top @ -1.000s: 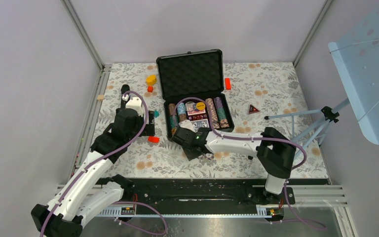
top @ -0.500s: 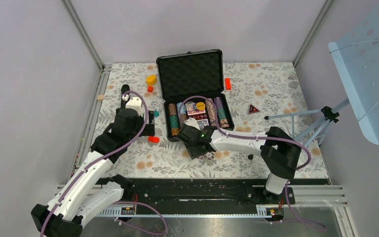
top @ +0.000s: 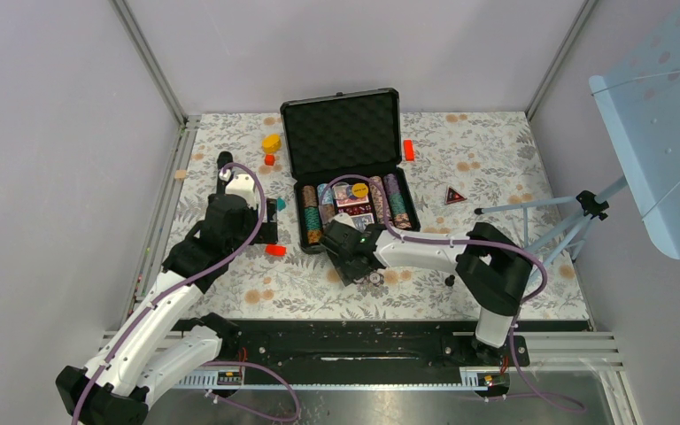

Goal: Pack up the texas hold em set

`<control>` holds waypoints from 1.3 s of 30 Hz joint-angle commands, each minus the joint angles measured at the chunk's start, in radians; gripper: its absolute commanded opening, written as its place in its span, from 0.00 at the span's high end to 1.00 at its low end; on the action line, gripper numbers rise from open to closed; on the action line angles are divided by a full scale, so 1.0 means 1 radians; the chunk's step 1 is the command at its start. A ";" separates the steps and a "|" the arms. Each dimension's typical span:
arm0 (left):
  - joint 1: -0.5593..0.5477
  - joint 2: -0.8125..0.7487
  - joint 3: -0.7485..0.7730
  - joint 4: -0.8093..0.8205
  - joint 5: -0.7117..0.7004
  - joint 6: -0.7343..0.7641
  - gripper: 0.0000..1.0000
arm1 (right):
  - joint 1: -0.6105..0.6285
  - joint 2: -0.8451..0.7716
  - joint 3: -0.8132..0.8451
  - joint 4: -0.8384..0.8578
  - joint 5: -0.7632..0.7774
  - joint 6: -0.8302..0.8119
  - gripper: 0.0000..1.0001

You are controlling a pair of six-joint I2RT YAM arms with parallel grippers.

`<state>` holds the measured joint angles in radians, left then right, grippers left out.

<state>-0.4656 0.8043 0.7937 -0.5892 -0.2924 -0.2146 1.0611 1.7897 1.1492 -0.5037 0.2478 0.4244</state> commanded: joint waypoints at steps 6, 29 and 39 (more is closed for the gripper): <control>0.004 -0.009 -0.003 0.038 0.004 -0.003 0.01 | -0.004 0.057 -0.008 0.062 -0.074 -0.041 0.37; 0.005 -0.005 -0.001 0.038 0.012 -0.002 0.01 | 0.034 0.061 -0.021 -0.009 -0.057 -0.030 0.43; 0.004 -0.008 -0.002 0.039 0.012 -0.002 0.01 | 0.039 0.065 -0.028 0.002 -0.075 -0.027 0.45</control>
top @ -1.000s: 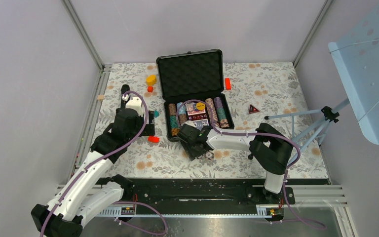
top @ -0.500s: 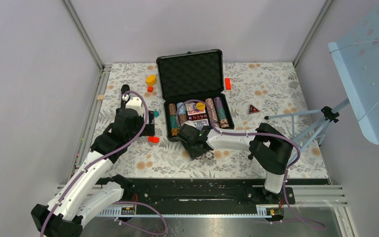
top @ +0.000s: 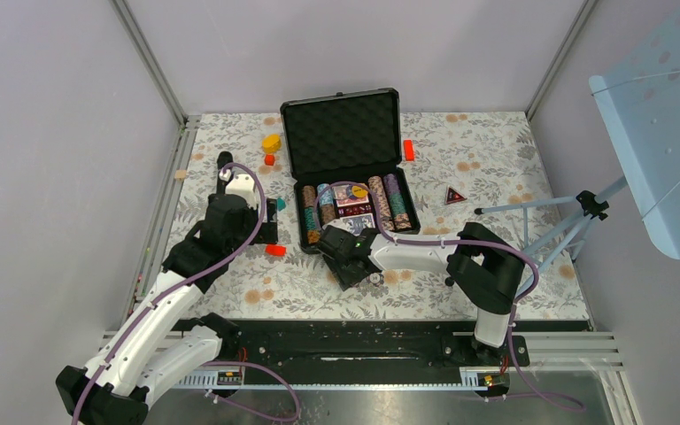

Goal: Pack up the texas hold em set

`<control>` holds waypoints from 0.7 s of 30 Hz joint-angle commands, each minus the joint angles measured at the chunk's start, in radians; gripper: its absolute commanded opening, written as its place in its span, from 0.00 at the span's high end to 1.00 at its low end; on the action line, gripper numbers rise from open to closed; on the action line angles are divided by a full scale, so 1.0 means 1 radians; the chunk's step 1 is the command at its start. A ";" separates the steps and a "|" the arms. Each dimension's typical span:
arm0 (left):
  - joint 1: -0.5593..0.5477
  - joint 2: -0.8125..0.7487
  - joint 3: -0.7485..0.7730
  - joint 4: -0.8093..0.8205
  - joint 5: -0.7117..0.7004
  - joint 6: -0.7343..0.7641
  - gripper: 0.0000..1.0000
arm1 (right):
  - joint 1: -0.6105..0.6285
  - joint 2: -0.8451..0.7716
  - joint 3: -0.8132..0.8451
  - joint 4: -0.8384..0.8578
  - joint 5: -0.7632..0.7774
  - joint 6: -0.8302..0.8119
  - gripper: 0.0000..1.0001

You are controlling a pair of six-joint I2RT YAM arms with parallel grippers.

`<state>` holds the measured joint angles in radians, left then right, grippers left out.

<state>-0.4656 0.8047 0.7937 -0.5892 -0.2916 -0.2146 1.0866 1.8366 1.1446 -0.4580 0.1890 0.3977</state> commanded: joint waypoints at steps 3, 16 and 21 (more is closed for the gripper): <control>0.004 -0.007 -0.002 0.039 0.011 -0.002 0.01 | 0.014 0.018 -0.023 -0.042 -0.021 0.002 0.48; 0.005 -0.009 -0.002 0.038 0.009 -0.003 0.01 | 0.014 -0.042 0.024 -0.055 0.014 0.008 0.54; 0.004 -0.009 -0.002 0.037 0.008 -0.002 0.01 | 0.012 -0.066 0.064 -0.079 0.033 0.001 0.54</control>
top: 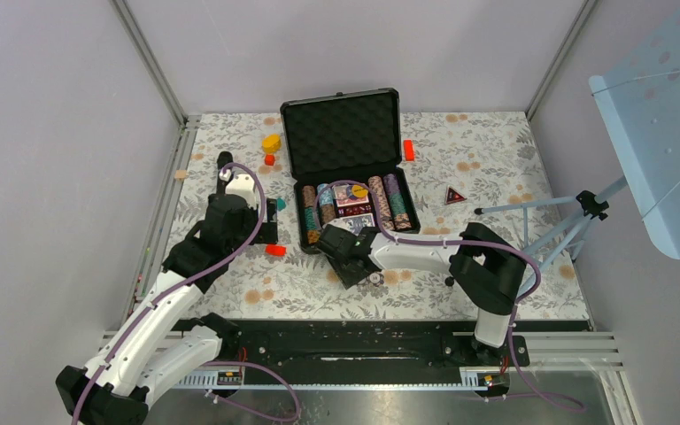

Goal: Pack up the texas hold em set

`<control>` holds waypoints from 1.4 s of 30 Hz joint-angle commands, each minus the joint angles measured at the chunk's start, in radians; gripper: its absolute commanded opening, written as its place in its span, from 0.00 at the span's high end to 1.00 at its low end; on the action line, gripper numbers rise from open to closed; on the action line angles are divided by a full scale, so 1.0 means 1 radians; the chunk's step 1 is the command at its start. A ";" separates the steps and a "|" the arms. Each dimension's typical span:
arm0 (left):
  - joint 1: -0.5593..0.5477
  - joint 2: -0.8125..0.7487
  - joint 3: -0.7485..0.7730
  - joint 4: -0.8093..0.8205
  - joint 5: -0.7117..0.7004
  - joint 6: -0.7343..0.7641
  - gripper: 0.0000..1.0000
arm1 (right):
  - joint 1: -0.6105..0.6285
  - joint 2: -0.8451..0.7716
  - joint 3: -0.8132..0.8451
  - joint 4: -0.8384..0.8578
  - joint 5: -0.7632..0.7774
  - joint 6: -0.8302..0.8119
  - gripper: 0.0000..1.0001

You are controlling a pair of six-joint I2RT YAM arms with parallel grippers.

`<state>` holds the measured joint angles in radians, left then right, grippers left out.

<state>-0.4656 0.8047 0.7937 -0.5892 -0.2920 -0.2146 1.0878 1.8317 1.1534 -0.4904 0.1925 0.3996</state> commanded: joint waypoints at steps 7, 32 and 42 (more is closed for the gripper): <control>0.004 -0.009 -0.002 0.039 0.010 -0.003 0.01 | 0.010 -0.106 0.050 -0.058 0.059 0.003 0.54; 0.004 -0.004 -0.002 0.040 0.009 -0.003 0.01 | -0.076 -0.043 -0.040 0.025 0.023 -0.070 0.38; 0.004 -0.002 -0.002 0.038 0.009 -0.002 0.01 | -0.083 -0.052 -0.081 0.038 -0.003 -0.068 0.41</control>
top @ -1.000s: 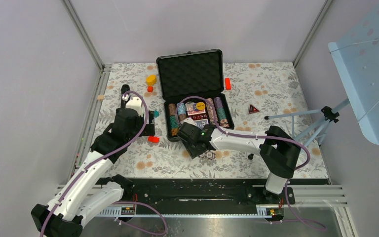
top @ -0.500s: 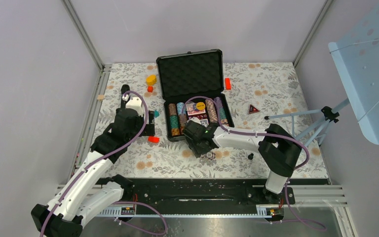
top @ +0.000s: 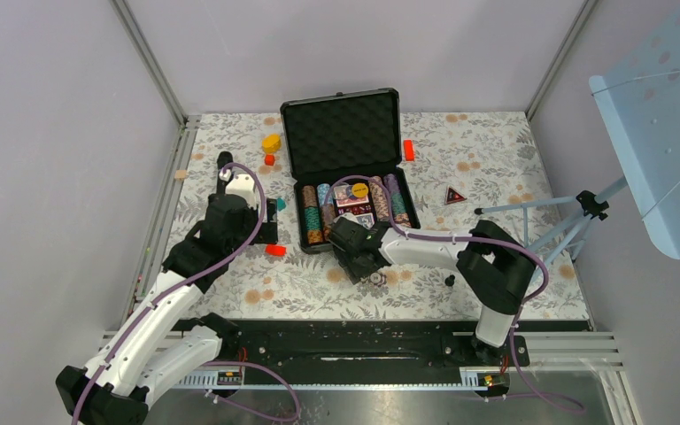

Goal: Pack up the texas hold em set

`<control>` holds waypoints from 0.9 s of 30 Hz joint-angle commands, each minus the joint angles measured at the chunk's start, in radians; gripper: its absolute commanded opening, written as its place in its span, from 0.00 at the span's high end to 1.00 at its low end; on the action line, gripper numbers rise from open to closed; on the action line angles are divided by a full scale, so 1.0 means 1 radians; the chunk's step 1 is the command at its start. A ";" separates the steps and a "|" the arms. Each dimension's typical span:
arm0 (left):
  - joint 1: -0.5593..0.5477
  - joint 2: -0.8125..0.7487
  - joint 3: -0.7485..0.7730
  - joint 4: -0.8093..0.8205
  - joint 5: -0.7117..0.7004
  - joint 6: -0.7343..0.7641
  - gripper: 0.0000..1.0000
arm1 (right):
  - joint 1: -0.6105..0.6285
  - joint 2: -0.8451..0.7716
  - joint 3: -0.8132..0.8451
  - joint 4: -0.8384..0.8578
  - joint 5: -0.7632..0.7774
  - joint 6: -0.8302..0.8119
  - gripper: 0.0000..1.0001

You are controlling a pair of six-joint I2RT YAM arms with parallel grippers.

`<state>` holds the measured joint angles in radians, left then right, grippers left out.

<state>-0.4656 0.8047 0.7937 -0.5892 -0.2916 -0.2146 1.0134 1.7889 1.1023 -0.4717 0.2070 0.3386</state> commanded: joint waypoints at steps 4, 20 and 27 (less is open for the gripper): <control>0.004 -0.002 -0.001 0.038 0.009 -0.002 0.01 | -0.009 -0.030 -0.054 0.021 -0.020 0.005 0.41; 0.004 -0.004 -0.002 0.038 0.010 -0.002 0.01 | -0.004 -0.036 -0.040 0.022 -0.089 0.015 0.41; 0.004 -0.003 -0.002 0.038 0.011 -0.002 0.01 | 0.028 -0.024 -0.015 0.019 -0.103 0.011 0.42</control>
<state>-0.4656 0.8047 0.7937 -0.5892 -0.2916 -0.2146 1.0157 1.7573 1.0554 -0.4351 0.1280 0.3454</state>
